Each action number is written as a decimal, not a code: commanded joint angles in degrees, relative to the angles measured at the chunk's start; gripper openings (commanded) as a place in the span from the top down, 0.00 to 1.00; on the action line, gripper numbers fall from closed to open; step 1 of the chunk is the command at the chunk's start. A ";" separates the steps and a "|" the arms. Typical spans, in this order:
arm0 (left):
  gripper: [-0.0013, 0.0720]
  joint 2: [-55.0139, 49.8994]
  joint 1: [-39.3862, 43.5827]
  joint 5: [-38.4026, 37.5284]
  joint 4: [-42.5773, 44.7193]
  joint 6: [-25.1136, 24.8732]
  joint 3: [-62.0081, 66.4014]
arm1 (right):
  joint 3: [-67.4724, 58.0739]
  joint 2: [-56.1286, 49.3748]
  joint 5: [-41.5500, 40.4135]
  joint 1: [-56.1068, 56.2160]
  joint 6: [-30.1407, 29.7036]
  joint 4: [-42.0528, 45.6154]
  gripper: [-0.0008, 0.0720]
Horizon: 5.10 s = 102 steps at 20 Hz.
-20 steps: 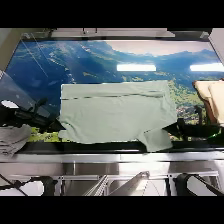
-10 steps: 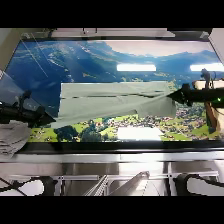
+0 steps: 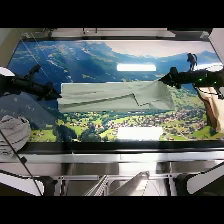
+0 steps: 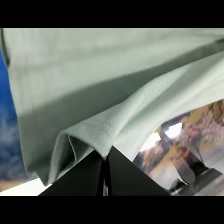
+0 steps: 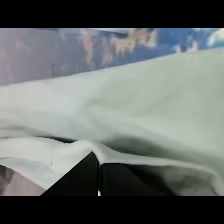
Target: Fold the shirts.
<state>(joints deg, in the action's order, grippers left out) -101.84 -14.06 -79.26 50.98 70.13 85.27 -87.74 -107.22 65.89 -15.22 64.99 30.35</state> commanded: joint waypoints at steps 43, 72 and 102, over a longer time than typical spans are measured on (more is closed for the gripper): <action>0.97 -7.85 11.37 -4.59 0.50 1.73 20.39 | 20.02 25.62 3.39 -5.84 -2.80 20.04 0.95; 0.98 -22.84 27.28 5.97 0.48 3.13 27.98 | -13.07 -2.99 12.02 3.45 2.19 6.67 0.97; 0.96 24.00 -6.19 -5.25 -6.05 3.91 18.38 | -33.05 -16.70 -37.86 55.12 8.26 -0.11 0.72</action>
<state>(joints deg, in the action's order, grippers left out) -79.68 -17.34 -84.27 44.97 76.66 106.54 -119.68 -123.35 27.00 38.96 75.11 32.56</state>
